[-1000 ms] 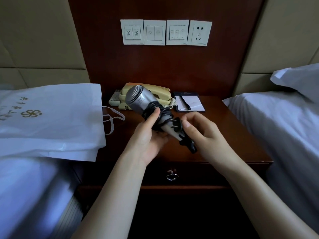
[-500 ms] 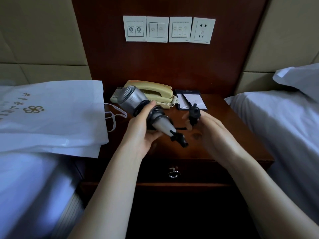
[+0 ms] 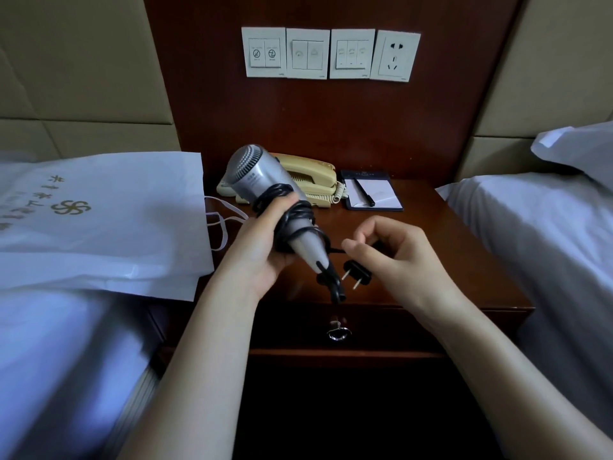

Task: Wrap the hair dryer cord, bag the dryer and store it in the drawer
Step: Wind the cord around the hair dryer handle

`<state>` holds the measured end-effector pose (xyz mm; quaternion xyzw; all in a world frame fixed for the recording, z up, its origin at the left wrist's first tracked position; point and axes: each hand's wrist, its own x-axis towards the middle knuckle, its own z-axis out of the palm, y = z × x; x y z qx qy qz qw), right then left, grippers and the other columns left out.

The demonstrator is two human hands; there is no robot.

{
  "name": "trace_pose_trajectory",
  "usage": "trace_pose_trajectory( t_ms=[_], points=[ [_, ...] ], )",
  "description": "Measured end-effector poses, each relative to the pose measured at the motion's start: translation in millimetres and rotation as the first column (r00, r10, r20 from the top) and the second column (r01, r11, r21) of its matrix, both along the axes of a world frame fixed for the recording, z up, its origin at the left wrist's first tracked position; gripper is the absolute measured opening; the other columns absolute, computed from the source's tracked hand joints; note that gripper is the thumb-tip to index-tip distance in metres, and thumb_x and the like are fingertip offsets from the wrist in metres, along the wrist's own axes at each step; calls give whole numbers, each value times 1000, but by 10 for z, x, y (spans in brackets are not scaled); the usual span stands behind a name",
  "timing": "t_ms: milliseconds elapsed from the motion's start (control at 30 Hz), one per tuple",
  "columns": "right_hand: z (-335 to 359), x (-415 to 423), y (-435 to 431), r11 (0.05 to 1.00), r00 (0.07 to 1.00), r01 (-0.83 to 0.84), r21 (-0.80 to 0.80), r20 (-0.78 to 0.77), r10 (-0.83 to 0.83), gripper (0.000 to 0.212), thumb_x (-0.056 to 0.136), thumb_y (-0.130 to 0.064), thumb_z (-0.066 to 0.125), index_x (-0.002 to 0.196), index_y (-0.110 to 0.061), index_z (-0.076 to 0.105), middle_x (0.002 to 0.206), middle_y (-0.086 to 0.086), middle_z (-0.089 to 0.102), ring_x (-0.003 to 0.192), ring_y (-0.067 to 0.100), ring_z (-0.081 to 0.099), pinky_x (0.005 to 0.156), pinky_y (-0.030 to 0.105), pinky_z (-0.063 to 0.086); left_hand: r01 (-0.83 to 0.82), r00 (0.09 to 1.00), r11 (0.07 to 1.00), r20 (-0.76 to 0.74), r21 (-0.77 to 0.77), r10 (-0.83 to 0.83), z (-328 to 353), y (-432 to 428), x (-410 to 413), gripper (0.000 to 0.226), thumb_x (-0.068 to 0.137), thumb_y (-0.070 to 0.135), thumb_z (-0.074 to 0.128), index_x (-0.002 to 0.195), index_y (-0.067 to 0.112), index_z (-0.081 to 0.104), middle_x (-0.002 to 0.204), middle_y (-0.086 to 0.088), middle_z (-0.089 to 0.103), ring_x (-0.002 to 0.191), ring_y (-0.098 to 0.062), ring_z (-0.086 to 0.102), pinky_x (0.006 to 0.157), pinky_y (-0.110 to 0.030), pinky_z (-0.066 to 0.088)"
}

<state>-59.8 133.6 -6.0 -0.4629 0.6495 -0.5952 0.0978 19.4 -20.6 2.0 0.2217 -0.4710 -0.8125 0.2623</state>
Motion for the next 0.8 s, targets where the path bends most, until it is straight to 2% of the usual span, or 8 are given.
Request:
trace_pose_trajectory(
  t_ms=[67,167,267,367,500,633,700,800],
  points=[
    [-37,9,-14,997,997,71,-3,-17,-71,23,86,-15,64,67,-4,54,59,1,52,58,15,50,59,27,40,-35,998,994,45,-99,40,-7,10,-18,18,84,22,66,99,12,63,87,-7,68,81,-23,66,79,-41,55],
    [-88,44,-53,985,984,173,-7,-34,-173,26,86,-16,63,64,-6,55,55,-7,50,56,10,46,58,27,38,-103,990,977,78,-188,119,-21,17,-38,13,81,23,69,89,16,63,83,-5,68,82,-24,66,86,-46,54],
    [-134,68,-92,972,971,235,-7,-44,-235,27,86,-17,63,61,-12,54,50,-13,51,52,8,45,54,25,38,-146,980,959,94,-241,173,-38,25,-52,15,77,27,72,85,17,64,82,-4,69,87,-26,67,90,-51,52],
    [-149,69,-124,954,953,296,-42,-48,-298,30,86,-19,62,58,-15,51,48,-15,50,48,6,41,51,24,36,-160,979,958,83,-239,184,-40,59,-55,13,78,27,71,83,18,64,80,-1,68,84,-20,66,90,-48,52],
    [-101,37,-168,910,922,383,-161,5,-387,38,88,-22,62,55,-9,49,45,-11,42,45,3,34,47,16,28,-32,993,961,102,-274,62,-38,107,-33,11,81,29,69,85,18,66,82,-1,70,84,-18,66,86,-41,52],
    [-84,-53,-175,875,897,441,-201,129,-422,43,90,-26,59,51,-17,46,41,-13,36,46,4,29,48,19,25,152,984,932,139,-328,-112,-17,171,-15,12,84,28,64,88,17,68,84,-3,70,83,-19,65,87,-39,50],
    [-97,-79,-165,870,894,448,-206,101,-437,43,90,-27,59,50,-19,46,41,-13,38,47,4,31,51,22,27,217,974,925,135,-312,-183,-8,209,-17,14,86,27,62,90,15,68,81,-2,70,75,-17,65,76,-34,52],
    [-134,-65,-147,873,904,416,-253,10,-427,41,90,-32,56,55,-14,48,49,-7,41,52,8,36,53,29,29,273,960,944,122,-187,-254,-4,268,-6,19,87,31,59,89,15,69,75,-1,71,66,-14,66,58,-24,54]
  ],
)
